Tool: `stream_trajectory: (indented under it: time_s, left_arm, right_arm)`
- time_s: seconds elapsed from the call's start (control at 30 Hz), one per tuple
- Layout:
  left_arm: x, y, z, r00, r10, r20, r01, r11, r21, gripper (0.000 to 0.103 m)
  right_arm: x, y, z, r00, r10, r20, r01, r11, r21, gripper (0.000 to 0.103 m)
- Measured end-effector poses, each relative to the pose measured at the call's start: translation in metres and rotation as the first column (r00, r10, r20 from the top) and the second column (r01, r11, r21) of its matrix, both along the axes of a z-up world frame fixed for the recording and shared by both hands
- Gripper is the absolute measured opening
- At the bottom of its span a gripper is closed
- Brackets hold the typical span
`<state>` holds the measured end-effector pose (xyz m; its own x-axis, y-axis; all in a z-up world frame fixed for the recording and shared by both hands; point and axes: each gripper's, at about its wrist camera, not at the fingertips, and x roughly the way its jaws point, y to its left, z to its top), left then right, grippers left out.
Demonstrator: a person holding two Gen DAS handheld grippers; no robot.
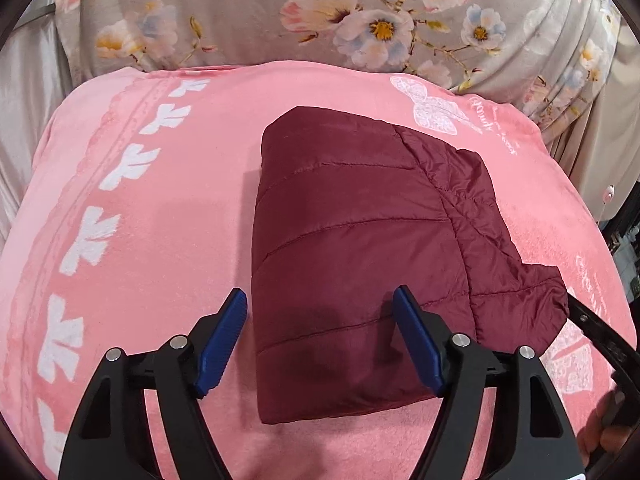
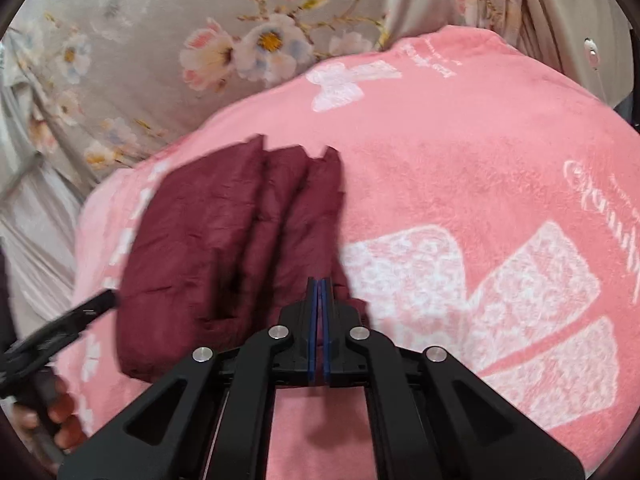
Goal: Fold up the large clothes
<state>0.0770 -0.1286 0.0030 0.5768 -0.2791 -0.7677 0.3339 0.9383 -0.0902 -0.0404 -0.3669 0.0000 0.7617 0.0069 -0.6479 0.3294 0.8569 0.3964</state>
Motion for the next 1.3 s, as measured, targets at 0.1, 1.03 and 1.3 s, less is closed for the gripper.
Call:
stream_trajectory:
  time_s: [0.1,1.03,1.3]
  left_arm:
    - [0.004,0.003,-0.002,1.000,0.023,-0.010,-0.023,1.000,-0.007,0.072]
    - [0.013,-0.038,-0.038,0.999,-0.012,-0.048,0.014,0.999,0.044,0.075]
    - [0.015,-0.043,-0.061,0.999,-0.015,-0.042,0.018,0.996,0.088,0.078]
  right_arm:
    - [0.004,0.015,0.018,0.997,0.048,0.052,-0.047,0.999,-0.019,0.056]
    - [0.024,0.003,-0.071,0.993,0.006,-0.121,-0.013,0.998,-0.058,0.005]
    - [0.026,0.005,-0.084,0.992,0.008,-0.123,-0.015,0.999,-0.051,0.005]
